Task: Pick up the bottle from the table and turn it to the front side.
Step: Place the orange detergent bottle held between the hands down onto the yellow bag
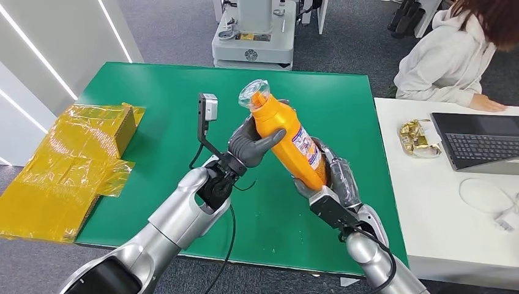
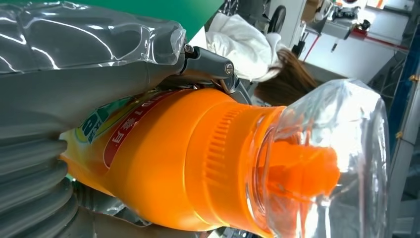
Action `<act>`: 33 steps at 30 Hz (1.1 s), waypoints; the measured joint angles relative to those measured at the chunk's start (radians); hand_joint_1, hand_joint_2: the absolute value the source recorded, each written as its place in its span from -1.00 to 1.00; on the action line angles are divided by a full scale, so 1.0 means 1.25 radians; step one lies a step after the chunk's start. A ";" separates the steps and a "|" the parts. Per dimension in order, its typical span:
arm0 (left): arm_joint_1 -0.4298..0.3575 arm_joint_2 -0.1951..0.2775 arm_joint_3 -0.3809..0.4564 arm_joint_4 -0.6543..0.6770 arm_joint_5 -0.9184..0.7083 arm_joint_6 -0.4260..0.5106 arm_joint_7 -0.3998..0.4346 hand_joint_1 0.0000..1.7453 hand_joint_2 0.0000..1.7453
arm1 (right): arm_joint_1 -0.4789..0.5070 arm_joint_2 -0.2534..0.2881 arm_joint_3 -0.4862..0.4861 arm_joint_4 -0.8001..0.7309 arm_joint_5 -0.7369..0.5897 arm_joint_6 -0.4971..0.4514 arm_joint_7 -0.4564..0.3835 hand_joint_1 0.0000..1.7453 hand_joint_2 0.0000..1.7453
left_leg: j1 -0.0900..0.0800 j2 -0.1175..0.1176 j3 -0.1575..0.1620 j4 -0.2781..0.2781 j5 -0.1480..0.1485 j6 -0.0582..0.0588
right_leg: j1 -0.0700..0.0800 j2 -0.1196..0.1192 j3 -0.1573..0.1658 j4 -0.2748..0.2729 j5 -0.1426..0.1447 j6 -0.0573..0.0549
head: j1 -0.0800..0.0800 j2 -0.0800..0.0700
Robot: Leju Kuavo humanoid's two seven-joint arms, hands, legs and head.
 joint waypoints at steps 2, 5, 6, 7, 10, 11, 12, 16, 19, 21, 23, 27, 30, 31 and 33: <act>0.000 -0.002 -0.001 0.000 -0.033 0.031 -0.024 1.00 1.00 | 0.004 -0.002 -0.006 -0.004 -0.013 0.003 -0.003 -1.00 1.00 | 0.000 0.000 0.000 0.000 0.000 0.000 | 0.000 0.000 0.000 0.000 0.000 0.000 | 0.000 0.000; -0.002 -0.001 -0.003 0.001 -0.119 0.084 -0.074 1.00 1.00 | 0.017 -0.013 -0.012 -0.017 -0.036 0.014 -0.004 -1.00 1.00 | 0.000 0.000 0.000 0.000 0.000 0.000 | 0.000 0.000 0.000 0.000 0.000 0.000 | 0.000 0.000; -0.003 0.001 -0.003 0.001 -0.148 0.098 -0.087 1.00 1.00 | 0.023 -0.017 -0.014 -0.023 -0.041 0.016 -0.004 -1.00 1.00 | 0.000 0.000 0.000 0.000 0.000 0.000 | 0.000 0.000 0.000 0.000 0.000 0.000 | 0.000 0.000; -0.004 0.003 -0.003 0.002 -0.179 0.114 -0.099 1.00 1.00 | 0.029 -0.021 -0.015 -0.030 -0.046 0.018 -0.005 -1.00 1.00 | 0.000 0.000 0.000 0.000 0.000 0.000 | 0.000 0.000 0.000 0.000 0.000 0.000 | 0.000 0.000; -0.013 0.016 -0.003 0.005 -0.336 0.198 -0.146 1.00 1.00 | 0.048 -0.027 -0.022 -0.056 -0.063 0.031 -0.008 -1.00 1.00 | 0.000 0.000 0.000 0.000 0.000 0.000 | 0.000 0.000 0.000 0.000 0.000 0.000 | 0.000 0.000; -0.019 0.024 -0.003 0.006 -0.403 0.231 -0.162 1.00 1.00 | 0.058 -0.028 -0.025 -0.068 -0.067 0.037 -0.009 -1.00 1.00 | 0.000 0.000 0.000 0.000 0.000 0.000 | 0.000 0.000 0.000 0.000 0.000 0.000 | 0.000 0.000; -0.025 0.033 -0.002 0.008 -0.464 0.257 -0.174 1.00 1.00 | 0.069 -0.029 -0.028 -0.082 -0.068 0.042 -0.010 -1.00 1.00 | 0.000 0.000 0.000 0.000 0.000 0.000 | 0.000 0.000 0.000 0.000 0.000 0.000 | 0.000 0.000; -0.040 0.066 0.019 0.015 -0.662 0.300 -0.199 1.00 1.00 | 0.126 -0.029 -0.051 -0.150 -0.056 0.058 -0.011 -1.00 1.00 | 0.001 0.000 0.000 -0.001 0.000 0.000 | 0.000 0.000 0.000 0.000 0.000 -0.001 | 0.000 0.000; -0.045 0.083 0.028 0.017 -0.789 0.337 -0.199 1.00 1.00 | 0.166 -0.029 -0.068 -0.200 -0.039 0.062 -0.012 -1.00 1.00 | 0.001 0.000 0.000 -0.001 0.000 0.000 | 0.000 0.000 0.000 0.000 0.000 -0.001 | 0.000 0.000; -0.047 0.092 0.030 0.017 -0.863 0.366 -0.193 1.00 1.00 | 0.186 -0.029 -0.077 -0.228 -0.028 0.066 -0.013 -1.00 1.00 | 0.000 0.000 0.000 -0.001 0.000 0.000 | 0.000 0.000 0.000 0.000 0.000 -0.001 | 0.000 0.000; -0.050 0.100 0.030 0.017 -0.952 0.401 -0.175 1.00 1.00 | 0.203 -0.027 -0.086 -0.255 -0.016 0.071 -0.013 -1.00 1.00 | 0.000 0.000 0.000 -0.001 0.000 0.000 | 0.000 0.000 0.000 0.000 0.000 -0.001 | 0.000 0.000; -0.058 0.122 0.029 0.016 -1.246 0.495 -0.092 1.00 1.00 | 0.234 -0.017 -0.111 -0.308 0.012 0.082 -0.016 -1.00 1.00 | 0.000 0.000 0.000 -0.001 0.000 0.000 | 0.000 0.000 0.000 0.000 0.000 -0.001 | 0.000 0.000; -0.066 0.143 0.028 0.010 -1.431 0.524 -0.022 1.00 1.00 | 0.250 -0.010 -0.130 -0.340 0.023 0.089 -0.015 -1.00 1.00 | 0.000 0.000 0.000 -0.001 0.000 0.000 | 0.000 0.000 0.000 0.000 0.000 -0.001 | 0.000 0.000; -0.068 0.150 0.028 0.007 -1.486 0.527 0.000 1.00 1.00 | 0.253 -0.008 -0.136 -0.349 0.024 0.089 -0.015 -1.00 1.00 | 0.000 0.000 0.000 -0.001 0.000 0.000 | 0.000 0.000 0.000 0.000 0.000 -0.001 | 0.000 0.000; -0.073 0.164 0.028 0.003 -1.568 0.527 0.033 1.00 1.00 | 0.257 -0.006 -0.148 -0.363 0.026 0.092 -0.014 -1.00 1.00 | 0.000 0.000 0.000 -0.001 0.000 0.000 | 0.000 0.000 0.000 0.000 0.000 -0.001 | 0.000 0.000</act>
